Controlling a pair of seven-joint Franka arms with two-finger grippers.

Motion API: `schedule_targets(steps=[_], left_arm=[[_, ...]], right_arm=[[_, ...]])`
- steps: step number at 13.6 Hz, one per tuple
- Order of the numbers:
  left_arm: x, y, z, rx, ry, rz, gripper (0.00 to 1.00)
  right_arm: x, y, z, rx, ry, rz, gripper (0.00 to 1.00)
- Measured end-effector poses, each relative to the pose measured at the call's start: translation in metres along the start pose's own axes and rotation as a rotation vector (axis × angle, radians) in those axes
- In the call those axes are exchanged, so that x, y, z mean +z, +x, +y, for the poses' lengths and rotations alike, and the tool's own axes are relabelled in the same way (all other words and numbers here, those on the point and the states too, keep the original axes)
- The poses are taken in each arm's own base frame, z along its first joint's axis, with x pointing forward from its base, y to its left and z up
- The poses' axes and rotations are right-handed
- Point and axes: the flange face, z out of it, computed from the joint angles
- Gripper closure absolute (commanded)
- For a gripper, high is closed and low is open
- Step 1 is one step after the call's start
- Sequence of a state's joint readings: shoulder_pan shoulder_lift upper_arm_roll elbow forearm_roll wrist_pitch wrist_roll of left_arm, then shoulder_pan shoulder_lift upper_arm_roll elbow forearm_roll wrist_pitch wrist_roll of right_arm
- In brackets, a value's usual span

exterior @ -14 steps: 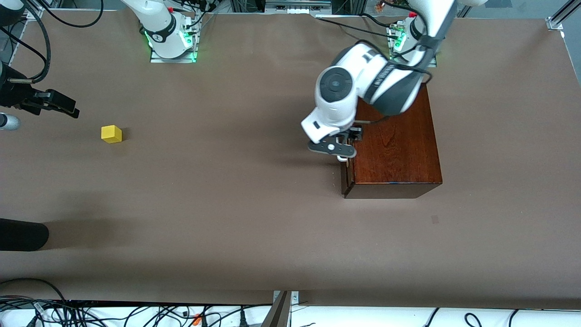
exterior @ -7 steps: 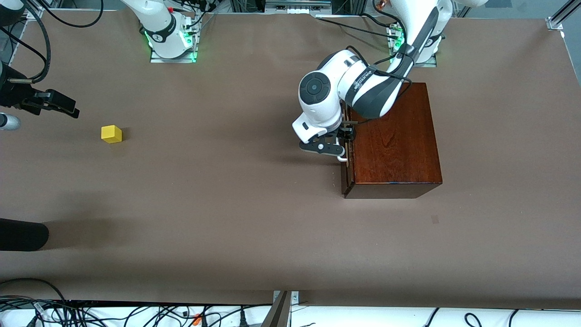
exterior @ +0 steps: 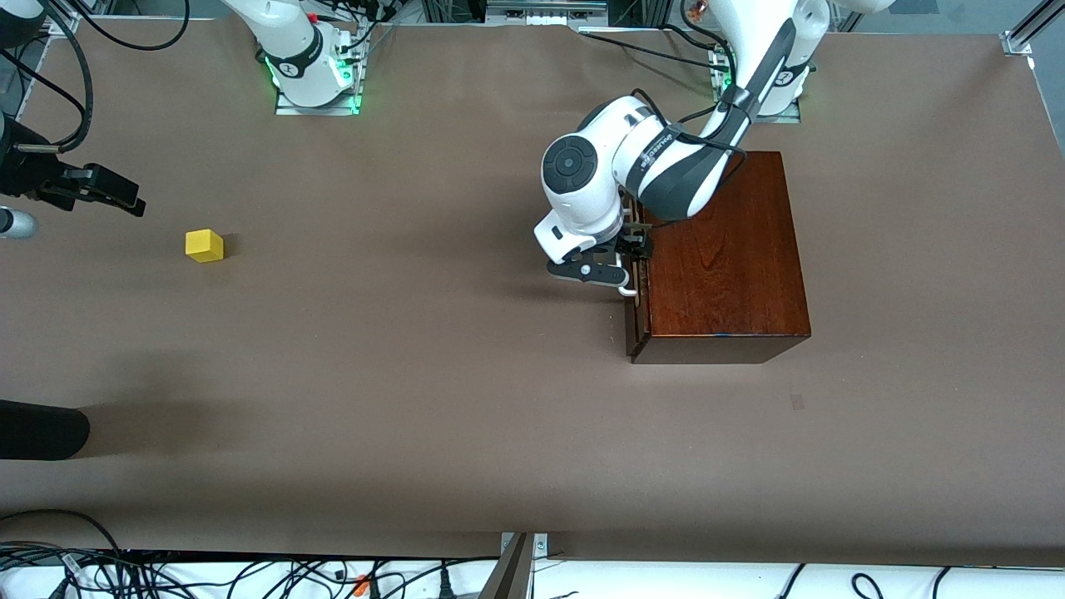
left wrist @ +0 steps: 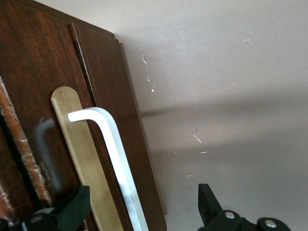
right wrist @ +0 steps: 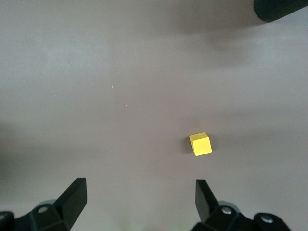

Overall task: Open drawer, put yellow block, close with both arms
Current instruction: 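Reach the left gripper over the box to the white drawer handle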

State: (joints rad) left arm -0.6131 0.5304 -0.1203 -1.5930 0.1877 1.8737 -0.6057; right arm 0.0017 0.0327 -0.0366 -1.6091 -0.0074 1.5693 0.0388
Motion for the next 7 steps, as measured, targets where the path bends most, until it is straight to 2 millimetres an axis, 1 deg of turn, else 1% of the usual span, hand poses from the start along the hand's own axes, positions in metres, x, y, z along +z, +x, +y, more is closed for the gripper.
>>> schedule_targets(steps=[3, 7], left_arm=[[0.010, -0.001, 0.009, -0.002, -0.001, 0.006, 0.00], [0.018, 0.000, 0.013, 0.000, 0.001, 0.000, 0.00]], right_arm=[[0.000, 0.000, 0.000, 0.000, 0.000, 0.000, 0.00], [0.000, 0.000, 0.000, 0.000, 0.000, 0.000, 0.00]])
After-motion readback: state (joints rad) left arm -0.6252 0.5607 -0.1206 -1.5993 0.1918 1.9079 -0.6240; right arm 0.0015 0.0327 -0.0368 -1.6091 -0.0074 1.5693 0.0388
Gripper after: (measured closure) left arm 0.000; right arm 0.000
